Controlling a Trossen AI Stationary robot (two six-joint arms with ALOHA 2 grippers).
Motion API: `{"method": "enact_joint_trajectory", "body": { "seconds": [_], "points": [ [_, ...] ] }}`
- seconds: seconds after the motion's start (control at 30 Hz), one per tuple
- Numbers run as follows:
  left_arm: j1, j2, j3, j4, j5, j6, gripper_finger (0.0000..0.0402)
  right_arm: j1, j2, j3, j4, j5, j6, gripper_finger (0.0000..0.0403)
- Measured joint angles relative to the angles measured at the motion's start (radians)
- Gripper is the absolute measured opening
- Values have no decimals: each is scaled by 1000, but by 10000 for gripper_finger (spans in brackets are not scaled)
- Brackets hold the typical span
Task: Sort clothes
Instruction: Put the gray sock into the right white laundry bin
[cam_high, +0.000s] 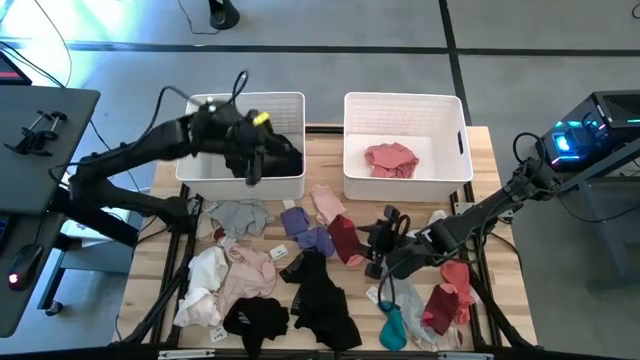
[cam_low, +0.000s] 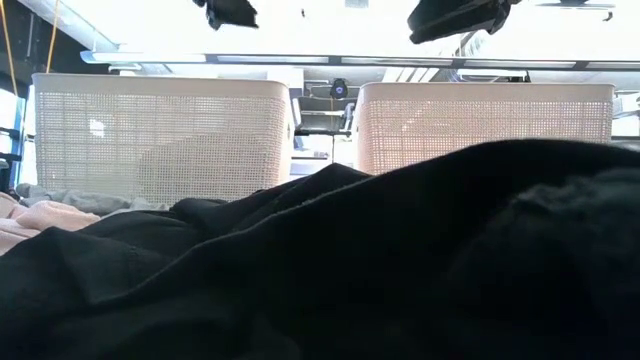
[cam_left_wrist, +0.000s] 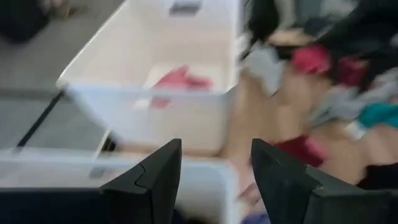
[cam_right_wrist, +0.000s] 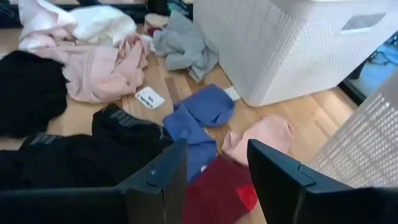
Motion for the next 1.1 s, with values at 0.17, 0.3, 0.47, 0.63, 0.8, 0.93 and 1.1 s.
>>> {"method": "enact_joint_trajectory", "body": {
  "seconds": [0.17, 0.3, 0.47, 0.63, 0.8, 0.93, 1.1],
  "points": [
    [-191, -58, -148, 228, -65, -29, 184, 0, 3, 0, -114, -74, 122, 156],
    [-306, -68, -287, 358, -116, -80, 184, 3, 5, 0, -236, -207, 271, 156],
    [-424, -51, -466, 591, -139, -173, 184, 18, 5, 0, -366, -382, 451, 156],
    [-522, -22, -629, 873, -139, -233, 184, 50, 9, -2, -487, -426, 606, 162],
    [-593, 4, -724, 1050, -203, -242, 184, 56, 11, -116, -405, -464, 702, 186],
    [-631, 24, -763, 1135, -293, -238, 184, 54, 12, -271, -222, -504, 722, 192],
    [-635, 23, -769, 1144, -318, -232, 184, 55, 12, -422, 56, -561, 761, 172]
  ]
}}
